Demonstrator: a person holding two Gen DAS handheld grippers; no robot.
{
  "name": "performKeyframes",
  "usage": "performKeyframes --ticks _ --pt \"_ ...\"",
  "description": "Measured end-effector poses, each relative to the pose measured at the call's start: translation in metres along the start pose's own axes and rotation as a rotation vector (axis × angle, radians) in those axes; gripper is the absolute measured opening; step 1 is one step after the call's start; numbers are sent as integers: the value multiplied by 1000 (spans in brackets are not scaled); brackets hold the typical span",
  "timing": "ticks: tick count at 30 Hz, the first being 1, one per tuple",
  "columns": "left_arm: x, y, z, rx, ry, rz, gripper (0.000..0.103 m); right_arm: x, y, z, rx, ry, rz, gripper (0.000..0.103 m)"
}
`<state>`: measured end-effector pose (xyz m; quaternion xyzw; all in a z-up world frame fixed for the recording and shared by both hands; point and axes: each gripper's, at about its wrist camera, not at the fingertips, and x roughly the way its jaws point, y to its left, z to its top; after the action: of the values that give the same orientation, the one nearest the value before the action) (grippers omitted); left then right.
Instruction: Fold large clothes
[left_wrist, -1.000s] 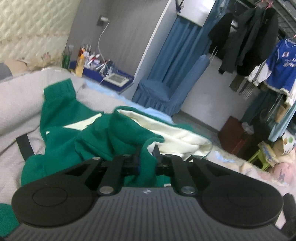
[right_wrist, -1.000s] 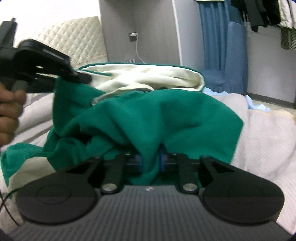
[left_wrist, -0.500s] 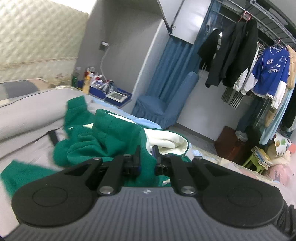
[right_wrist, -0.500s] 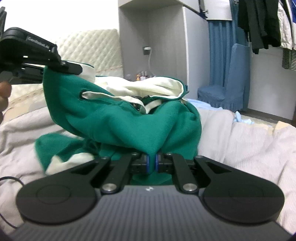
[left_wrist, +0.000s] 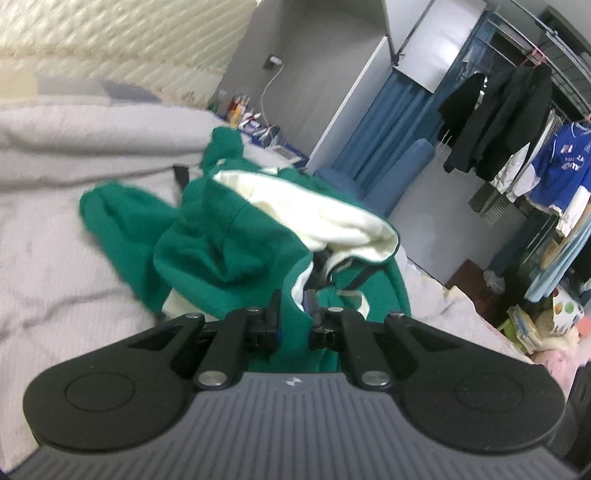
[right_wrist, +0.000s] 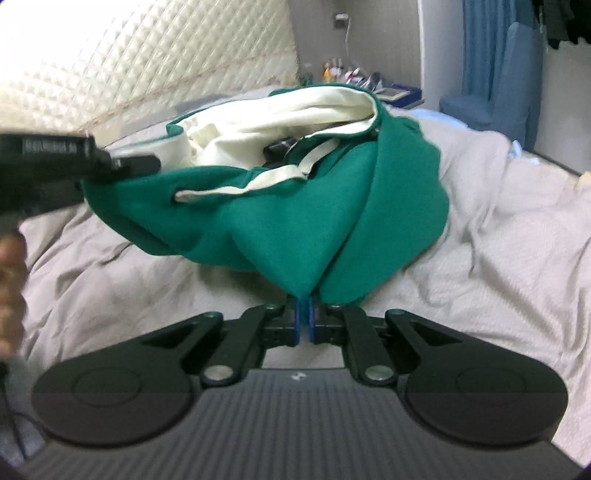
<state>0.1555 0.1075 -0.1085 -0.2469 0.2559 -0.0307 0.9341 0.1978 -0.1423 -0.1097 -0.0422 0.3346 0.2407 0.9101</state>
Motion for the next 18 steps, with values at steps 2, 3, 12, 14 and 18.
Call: performKeyframes --ticks 2,3,12,14,18 --pt "1 10 -9 -33 6 -2 13 4 6 1 -36 4 -22 7" --pt "4 15 -11 -52 10 -1 13 5 8 1 -36 1 -32 8" --pt "-1 31 -19 -210 47 -81 66 -17 -16 -3 174 -80 33 34" --pt "0 28 -17 -214 52 -92 68 -23 -25 3 225 -133 59 47" --pt "7 27 -18 -196 59 -48 69 -24 -38 21 266 -224 94 50"
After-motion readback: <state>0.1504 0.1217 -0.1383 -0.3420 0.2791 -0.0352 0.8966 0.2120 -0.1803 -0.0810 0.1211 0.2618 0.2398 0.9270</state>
